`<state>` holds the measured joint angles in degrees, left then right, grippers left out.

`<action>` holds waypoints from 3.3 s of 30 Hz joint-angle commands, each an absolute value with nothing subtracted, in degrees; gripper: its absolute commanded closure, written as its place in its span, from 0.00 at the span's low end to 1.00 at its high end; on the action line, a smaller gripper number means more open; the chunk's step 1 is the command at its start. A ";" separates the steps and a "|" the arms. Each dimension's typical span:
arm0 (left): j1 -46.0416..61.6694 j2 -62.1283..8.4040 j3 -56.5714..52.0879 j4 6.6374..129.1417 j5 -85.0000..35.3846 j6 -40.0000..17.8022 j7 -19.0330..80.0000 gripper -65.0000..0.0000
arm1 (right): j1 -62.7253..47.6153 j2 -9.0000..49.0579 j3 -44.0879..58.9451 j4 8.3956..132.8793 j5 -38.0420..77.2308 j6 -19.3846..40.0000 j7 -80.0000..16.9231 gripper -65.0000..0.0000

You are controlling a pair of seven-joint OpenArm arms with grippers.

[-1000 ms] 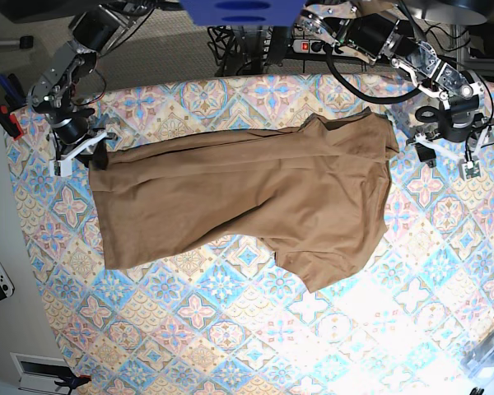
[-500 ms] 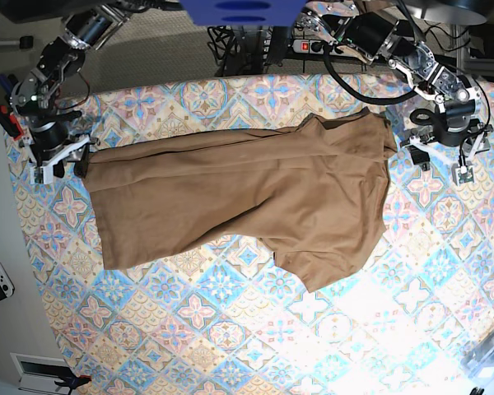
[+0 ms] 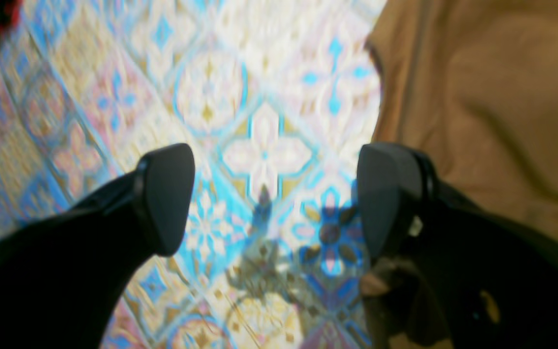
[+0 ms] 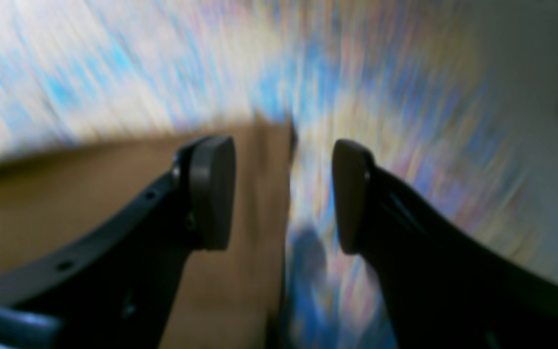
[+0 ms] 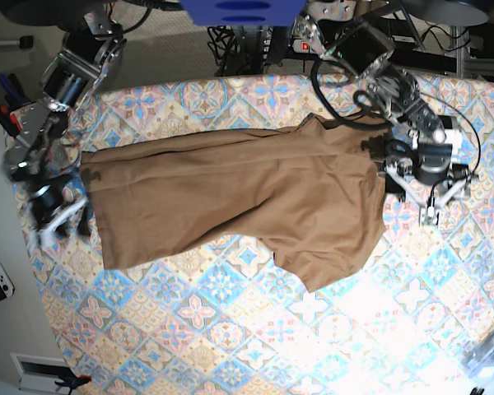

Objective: Layout the t-shirt on the table in an organized manner, then fold the t-shirt properly
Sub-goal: 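Move the right gripper to the shirt's side edge and grasp it, then reach the left gripper down to the shirt's sleeve area and grasp it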

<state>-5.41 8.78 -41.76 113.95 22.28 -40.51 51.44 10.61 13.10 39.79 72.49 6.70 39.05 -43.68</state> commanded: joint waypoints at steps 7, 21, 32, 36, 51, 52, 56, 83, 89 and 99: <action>-7.78 9.00 -41.98 114.95 24.92 -40.00 50.59 0.22 | 20.44 18.42 33.54 54.64 6.64 39.69 -29.85 0.53; -6.99 9.00 -41.98 114.95 25.45 -40.00 50.59 0.22 | 34.33 22.11 30.99 16.22 -2.68 39.52 -4.70 0.53; -7.16 9.00 -41.98 114.95 25.45 -40.00 50.59 0.22 | 36.70 21.76 30.90 12.53 -13.05 39.43 0.48 0.53; -7.16 9.00 -41.98 114.95 25.45 -40.00 50.59 0.22 | 36.70 21.05 30.90 12.53 -21.58 39.43 0.40 0.53; -6.81 9.00 -42.07 114.95 25.45 -40.00 50.51 0.22 | 36.53 15.60 31.34 12.62 -41.10 39.43 0.31 0.60; -6.81 9.00 -42.07 114.95 25.36 -40.00 50.51 0.22 | 36.53 15.60 31.34 12.62 -41.10 39.43 0.31 0.67; -6.81 9.00 -42.07 114.95 25.36 -40.00 50.42 0.22 | 36.44 15.60 31.34 12.62 -40.92 39.43 0.31 1.00; -7.34 9.00 -41.54 114.86 25.10 -40.00 50.42 0.22 | 21.49 9.10 39.25 50.07 -41.10 39.43 0.31 1.00; -7.34 9.00 -41.45 114.86 25.01 -40.00 50.33 0.22 | 17.27 6.55 38.99 56.57 -41.19 39.43 0.31 1.00; -19.56 6.11 -33.71 101.85 25.36 -40.00 50.51 0.22 | 13.41 3.65 39.25 62.55 -41.19 39.52 0.31 1.00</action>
